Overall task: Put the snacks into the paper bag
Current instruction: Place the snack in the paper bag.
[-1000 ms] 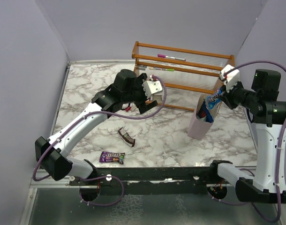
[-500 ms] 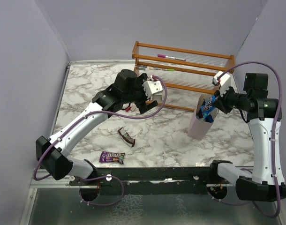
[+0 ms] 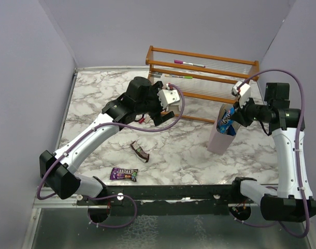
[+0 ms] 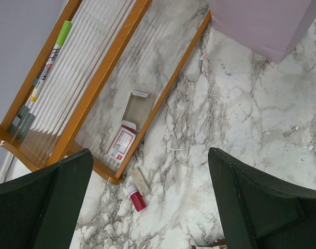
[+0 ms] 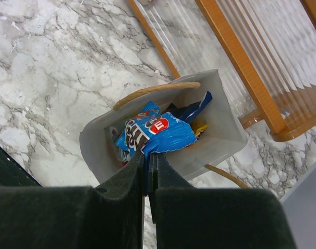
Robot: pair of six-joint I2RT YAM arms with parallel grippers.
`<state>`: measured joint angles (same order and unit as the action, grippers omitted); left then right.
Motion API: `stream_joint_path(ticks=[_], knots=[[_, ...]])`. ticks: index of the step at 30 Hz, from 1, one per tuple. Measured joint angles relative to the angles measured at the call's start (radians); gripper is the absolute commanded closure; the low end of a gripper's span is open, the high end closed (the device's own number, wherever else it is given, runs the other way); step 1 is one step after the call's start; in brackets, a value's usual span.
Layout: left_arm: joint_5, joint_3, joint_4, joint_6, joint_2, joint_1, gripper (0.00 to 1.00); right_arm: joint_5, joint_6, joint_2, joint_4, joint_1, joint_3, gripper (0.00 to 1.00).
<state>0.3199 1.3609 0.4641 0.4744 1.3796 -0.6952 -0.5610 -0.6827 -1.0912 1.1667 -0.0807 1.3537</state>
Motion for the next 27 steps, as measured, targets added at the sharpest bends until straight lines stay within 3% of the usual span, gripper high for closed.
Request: stream_joint_path(ticks=[4, 13, 27], knots=[[0.000, -0.002, -0.002, 0.003, 0.000, 0.000, 0.04, -0.007, 0.008, -0.002, -0.018, 0.000, -0.023, 0.92], [0.000, -0.027, -0.005, 0.007, 0.001, 0.000, 0.04, -0.011, 0.016, -0.002, -0.046, 0.000, -0.026, 0.60], [-0.002, -0.028, -0.006, 0.007, 0.001, 0.000, 0.04, -0.036, 0.038, 0.001, -0.056, 0.000, -0.024, 0.58]])
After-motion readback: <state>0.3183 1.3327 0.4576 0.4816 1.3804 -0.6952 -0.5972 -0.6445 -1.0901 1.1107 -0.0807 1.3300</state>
